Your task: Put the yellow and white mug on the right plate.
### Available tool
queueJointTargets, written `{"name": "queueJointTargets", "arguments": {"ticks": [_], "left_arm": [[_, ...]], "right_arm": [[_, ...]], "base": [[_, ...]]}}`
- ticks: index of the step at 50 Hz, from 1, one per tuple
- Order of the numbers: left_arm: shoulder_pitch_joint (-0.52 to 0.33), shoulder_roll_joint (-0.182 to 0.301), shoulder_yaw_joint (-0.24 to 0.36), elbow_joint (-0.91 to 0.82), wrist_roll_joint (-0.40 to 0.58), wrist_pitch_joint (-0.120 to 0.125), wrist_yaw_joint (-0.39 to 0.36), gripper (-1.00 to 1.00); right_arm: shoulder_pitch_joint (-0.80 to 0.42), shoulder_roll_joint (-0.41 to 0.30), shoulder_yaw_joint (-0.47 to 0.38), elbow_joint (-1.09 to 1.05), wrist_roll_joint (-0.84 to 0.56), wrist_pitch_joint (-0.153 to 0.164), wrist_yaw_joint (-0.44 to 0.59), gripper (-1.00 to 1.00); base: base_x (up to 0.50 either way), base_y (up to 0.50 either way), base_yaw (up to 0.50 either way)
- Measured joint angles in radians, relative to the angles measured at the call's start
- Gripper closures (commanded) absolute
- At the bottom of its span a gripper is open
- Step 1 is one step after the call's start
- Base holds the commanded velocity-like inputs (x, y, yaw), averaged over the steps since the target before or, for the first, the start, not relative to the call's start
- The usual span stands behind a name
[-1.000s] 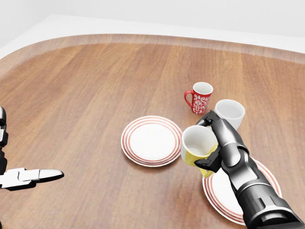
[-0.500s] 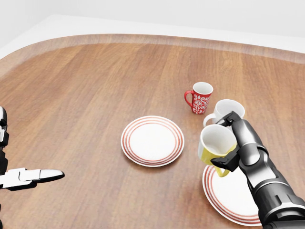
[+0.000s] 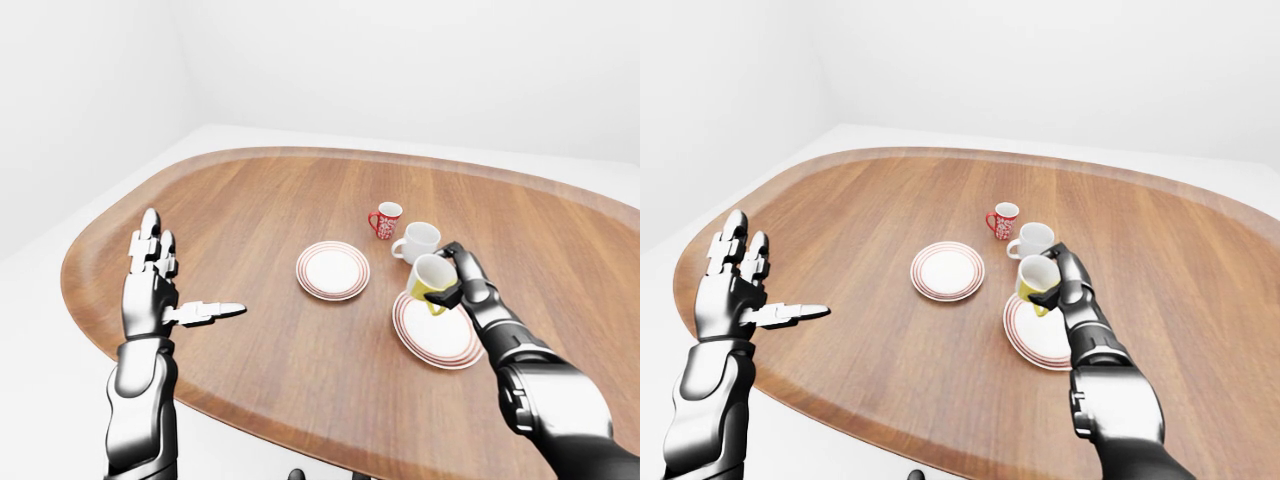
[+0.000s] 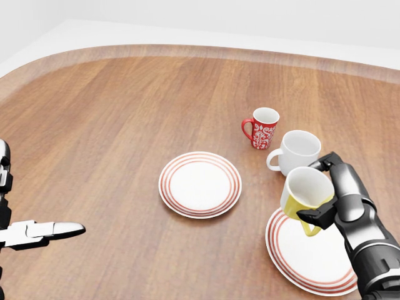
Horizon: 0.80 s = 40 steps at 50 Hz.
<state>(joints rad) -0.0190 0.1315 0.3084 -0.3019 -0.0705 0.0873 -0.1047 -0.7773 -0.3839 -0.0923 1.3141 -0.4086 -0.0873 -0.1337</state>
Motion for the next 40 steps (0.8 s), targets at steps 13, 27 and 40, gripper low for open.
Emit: {"name": "queueJointTargets", "arguments": {"ticks": [13,27,40], "left_arm": [[0.002,-0.002,-0.002,0.0,0.003,0.0,0.0,-1.0],[0.002,-0.003,-0.005,0.001,0.006,0.0,0.0,-1.0],[0.002,-0.004,-0.007,-0.001,0.008,0.0,0.0,-1.0]], "right_arm": [[0.019,-0.016,-0.019,0.017,0.021,0.0,-0.012,1.0],[0.04,-0.016,-0.031,0.032,0.02,0.0,-0.057,1.0],[0.059,-0.013,-0.039,0.042,-0.003,0.0,-0.109,1.0]], "base": [[0.0,0.0,0.0],[0.0,0.0,0.0],[0.0,0.0,0.0]]}}
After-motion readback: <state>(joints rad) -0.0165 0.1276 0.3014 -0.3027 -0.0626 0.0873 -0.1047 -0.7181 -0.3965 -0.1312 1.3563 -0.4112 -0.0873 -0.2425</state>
